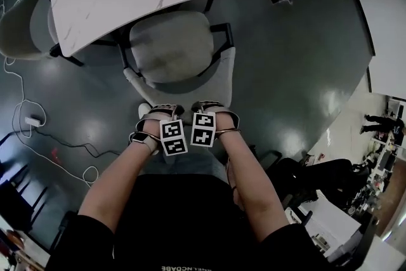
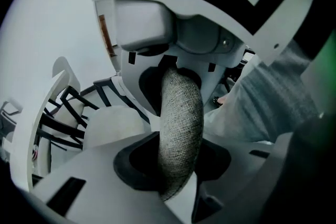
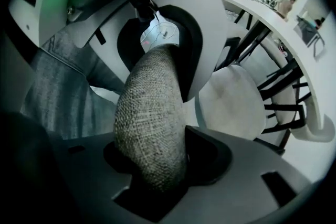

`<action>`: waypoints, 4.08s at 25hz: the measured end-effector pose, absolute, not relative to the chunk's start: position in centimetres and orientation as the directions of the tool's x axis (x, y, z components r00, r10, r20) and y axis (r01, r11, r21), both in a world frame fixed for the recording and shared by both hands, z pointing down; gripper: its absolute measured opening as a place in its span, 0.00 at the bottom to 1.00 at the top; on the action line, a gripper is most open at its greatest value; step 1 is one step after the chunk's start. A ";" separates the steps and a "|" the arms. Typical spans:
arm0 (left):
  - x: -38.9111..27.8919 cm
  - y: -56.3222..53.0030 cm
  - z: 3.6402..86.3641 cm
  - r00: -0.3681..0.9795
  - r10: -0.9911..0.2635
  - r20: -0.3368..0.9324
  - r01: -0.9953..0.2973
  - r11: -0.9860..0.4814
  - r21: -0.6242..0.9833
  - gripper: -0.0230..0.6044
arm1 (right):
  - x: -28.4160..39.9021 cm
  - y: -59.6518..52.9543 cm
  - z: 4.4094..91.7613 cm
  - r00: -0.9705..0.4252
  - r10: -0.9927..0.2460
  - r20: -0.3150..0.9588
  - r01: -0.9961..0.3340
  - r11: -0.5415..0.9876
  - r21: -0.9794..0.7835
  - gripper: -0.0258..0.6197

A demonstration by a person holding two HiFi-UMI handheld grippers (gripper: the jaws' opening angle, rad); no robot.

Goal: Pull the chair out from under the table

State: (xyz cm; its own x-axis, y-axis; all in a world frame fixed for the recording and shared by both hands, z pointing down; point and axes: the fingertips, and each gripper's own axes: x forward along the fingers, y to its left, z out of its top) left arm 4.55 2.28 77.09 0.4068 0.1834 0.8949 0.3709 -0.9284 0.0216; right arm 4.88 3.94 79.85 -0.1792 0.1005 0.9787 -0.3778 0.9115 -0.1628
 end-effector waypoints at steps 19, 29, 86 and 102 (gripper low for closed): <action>1.3 9.8 77.6 0.344 0.263 0.902 0.604 -0.797 0.002 0.25 | 1.2 11.3 80.3 -0.192 0.034 0.981 -0.615 0.774 -0.147 0.37; -0.3 15.8 78.4 0.285 0.299 0.911 0.669 -0.743 0.035 0.25 | -0.4 16.8 81.1 -0.173 -0.019 0.985 -0.657 0.747 -0.101 0.37; -0.5 47.5 78.3 -0.013 0.455 0.891 1.000 0.008 0.010 0.26 | -1.1 47.7 79.3 -0.166 -0.120 0.979 -0.977 0.153 -0.147 0.37; -5.1 56.3 78.4 -0.129 0.442 0.888 0.972 0.232 0.026 0.26 | -5.6 56.4 79.5 -0.152 -0.134 0.979 -0.986 -0.052 -0.160 0.37</action>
